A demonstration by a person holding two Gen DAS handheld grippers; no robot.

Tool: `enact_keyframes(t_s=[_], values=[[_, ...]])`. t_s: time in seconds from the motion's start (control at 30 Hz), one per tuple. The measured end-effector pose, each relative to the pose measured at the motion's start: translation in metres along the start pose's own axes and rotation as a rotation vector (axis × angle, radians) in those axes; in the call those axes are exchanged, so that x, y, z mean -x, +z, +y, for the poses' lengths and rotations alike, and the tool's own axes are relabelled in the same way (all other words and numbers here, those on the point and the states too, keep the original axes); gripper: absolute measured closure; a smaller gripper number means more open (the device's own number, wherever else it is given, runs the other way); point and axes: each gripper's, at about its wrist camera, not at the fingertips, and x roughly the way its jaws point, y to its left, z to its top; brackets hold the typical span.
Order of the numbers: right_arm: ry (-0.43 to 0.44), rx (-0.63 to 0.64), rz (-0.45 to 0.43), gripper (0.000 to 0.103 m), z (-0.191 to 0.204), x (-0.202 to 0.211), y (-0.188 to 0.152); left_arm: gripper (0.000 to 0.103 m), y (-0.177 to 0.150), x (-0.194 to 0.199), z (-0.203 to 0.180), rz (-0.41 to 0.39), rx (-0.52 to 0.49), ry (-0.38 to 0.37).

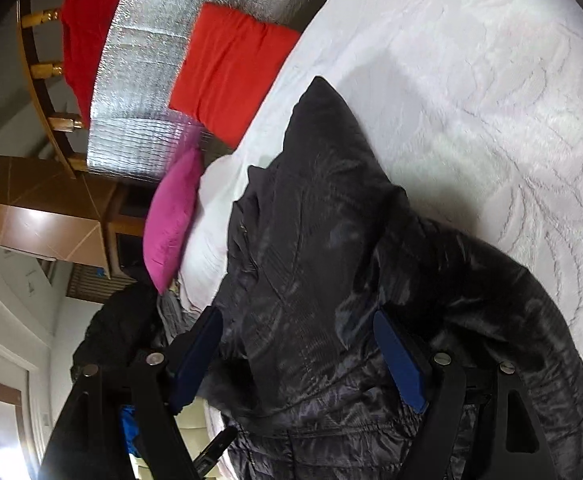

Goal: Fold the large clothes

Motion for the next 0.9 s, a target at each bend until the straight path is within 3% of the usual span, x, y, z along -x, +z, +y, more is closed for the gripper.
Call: enact_keyframes(t_s=[0.1,0.2,0.3,0.43,0.47,0.5,0.57,0.8,0.9], values=[[-0.002,0.003,0.005,0.023,0.001,-0.001,-0.001,0.02,0.006,0.023,0.007,-0.062,0.035,-0.014],[-0.01,0.018,0.003,0.023,0.002,-0.001,0.0,0.019,0.009,0.031,0.02,-0.076,0.074,-0.015],[-0.002,0.015,0.01,0.023,0.002,-0.001,0.0,0.019,0.007,0.025,0.04,-0.047,0.13,0.024],[0.038,0.057,0.06,0.024,0.012,-0.004,-0.005,0.02,0.0,0.0,0.055,0.01,0.221,-0.009],[0.062,0.062,0.078,0.029,0.014,-0.005,-0.007,0.027,0.0,-0.005,0.056,0.014,0.228,-0.021],[0.087,0.065,0.098,0.031,0.016,-0.005,-0.008,0.044,0.001,-0.011,0.054,0.016,0.225,-0.034],[0.117,0.075,0.125,0.031,0.017,-0.004,-0.011,0.059,0.004,-0.017,0.049,0.018,0.214,-0.031],[0.016,0.066,0.09,0.031,0.003,-0.005,-0.006,0.06,0.021,-0.03,0.028,-0.013,0.149,-0.034],[-0.05,0.082,0.083,0.032,0.003,-0.015,-0.005,0.061,0.03,-0.032,0.019,-0.049,0.095,-0.002]])
